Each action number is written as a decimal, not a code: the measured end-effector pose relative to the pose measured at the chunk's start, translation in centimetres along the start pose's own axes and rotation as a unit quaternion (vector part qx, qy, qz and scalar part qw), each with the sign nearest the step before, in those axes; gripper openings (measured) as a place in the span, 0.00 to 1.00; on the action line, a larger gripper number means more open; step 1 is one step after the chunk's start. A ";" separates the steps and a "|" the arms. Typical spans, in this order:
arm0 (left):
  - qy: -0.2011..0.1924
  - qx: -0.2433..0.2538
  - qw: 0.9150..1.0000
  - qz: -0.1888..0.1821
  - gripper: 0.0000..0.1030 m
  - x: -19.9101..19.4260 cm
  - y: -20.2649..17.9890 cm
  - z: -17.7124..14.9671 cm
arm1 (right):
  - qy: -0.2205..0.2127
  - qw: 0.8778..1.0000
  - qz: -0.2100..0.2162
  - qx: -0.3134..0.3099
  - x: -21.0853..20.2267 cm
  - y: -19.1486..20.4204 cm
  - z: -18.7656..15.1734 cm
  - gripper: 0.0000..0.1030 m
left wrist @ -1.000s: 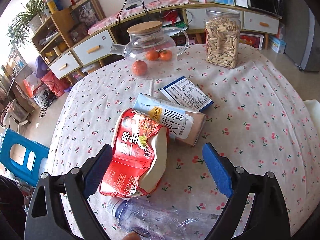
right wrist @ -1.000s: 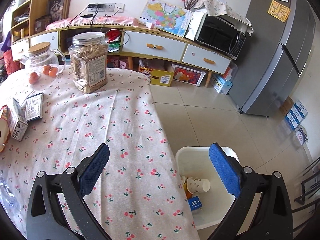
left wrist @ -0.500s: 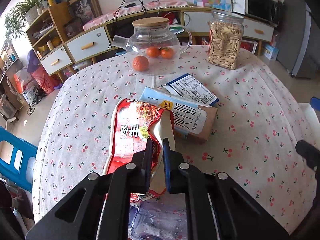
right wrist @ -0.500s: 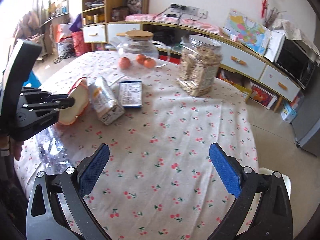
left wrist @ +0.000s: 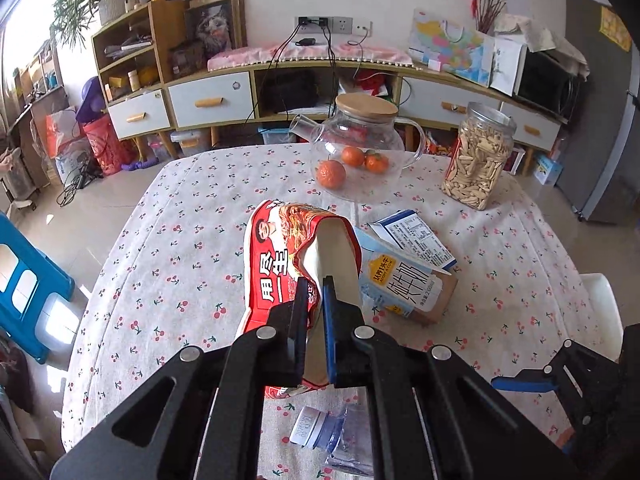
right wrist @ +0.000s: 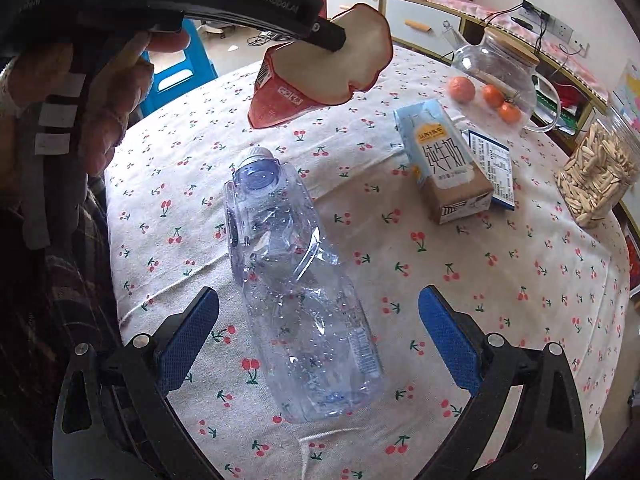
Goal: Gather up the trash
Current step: 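Grasp the clear plastic water bottle with the right gripper while the left gripper holds the red bag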
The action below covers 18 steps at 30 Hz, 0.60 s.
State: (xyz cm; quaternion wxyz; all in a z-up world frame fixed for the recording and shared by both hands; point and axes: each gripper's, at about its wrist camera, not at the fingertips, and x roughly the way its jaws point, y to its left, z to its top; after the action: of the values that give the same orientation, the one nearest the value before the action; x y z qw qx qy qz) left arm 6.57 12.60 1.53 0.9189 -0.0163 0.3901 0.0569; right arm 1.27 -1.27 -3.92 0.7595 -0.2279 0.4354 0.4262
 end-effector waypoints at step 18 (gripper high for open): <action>-0.001 -0.012 1.000 0.012 0.07 -0.3 0.5 -0.1 | -0.012 1.000 -0.006 0.008 -2.9 -1.0 -1.4 0.61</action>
State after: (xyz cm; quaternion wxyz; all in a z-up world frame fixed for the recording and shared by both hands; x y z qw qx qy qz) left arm 6.23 13.02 1.74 0.9182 -0.0230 0.3887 0.0724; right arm 0.73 -4.14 -2.20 0.7692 -0.2194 0.4279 0.4208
